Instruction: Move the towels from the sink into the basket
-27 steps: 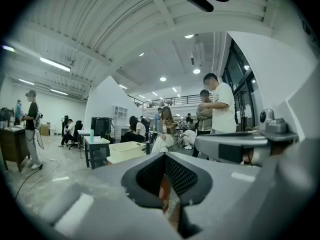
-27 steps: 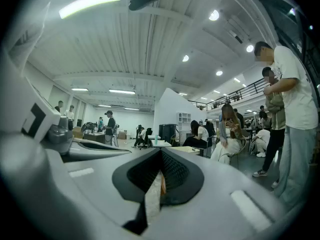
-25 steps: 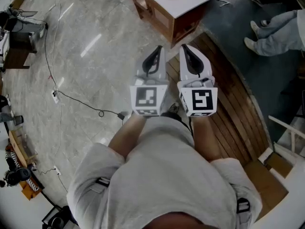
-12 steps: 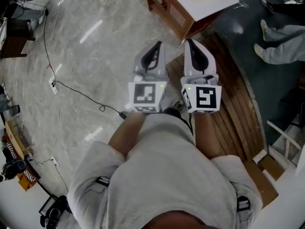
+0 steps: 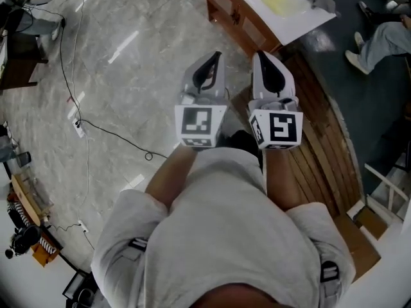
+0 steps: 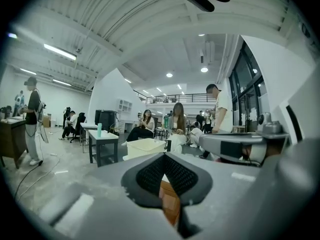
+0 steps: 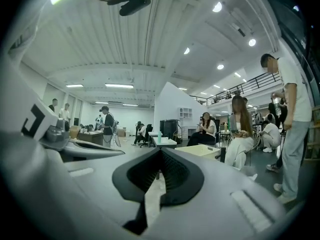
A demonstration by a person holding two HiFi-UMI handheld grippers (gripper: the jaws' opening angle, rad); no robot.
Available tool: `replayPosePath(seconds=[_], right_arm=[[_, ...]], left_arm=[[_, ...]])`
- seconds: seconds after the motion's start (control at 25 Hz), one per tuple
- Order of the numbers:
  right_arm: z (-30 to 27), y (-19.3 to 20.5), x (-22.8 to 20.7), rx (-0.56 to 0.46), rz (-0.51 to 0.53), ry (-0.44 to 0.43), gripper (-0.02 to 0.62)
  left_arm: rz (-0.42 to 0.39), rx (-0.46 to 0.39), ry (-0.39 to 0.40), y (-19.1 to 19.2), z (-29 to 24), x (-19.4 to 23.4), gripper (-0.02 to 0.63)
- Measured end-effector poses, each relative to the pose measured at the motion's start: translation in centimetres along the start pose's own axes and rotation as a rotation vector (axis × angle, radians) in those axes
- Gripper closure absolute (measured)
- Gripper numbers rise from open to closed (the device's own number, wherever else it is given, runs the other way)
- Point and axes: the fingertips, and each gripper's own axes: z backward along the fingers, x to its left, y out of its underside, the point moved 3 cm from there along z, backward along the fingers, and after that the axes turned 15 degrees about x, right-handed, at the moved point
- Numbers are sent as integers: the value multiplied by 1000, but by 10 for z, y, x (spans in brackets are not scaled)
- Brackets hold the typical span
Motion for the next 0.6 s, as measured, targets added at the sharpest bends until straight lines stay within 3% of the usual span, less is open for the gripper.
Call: replayPosePath(seconds=[0.28, 0.6], right_arm=[[-42, -22, -4, 10, 0, 14, 589], [-107, -33, -47, 9, -22, 38, 589]], left_arm=[[-19, 22, 61, -17, -34, 19, 586], [-58, 25, 92, -46, -104, 44, 586]])
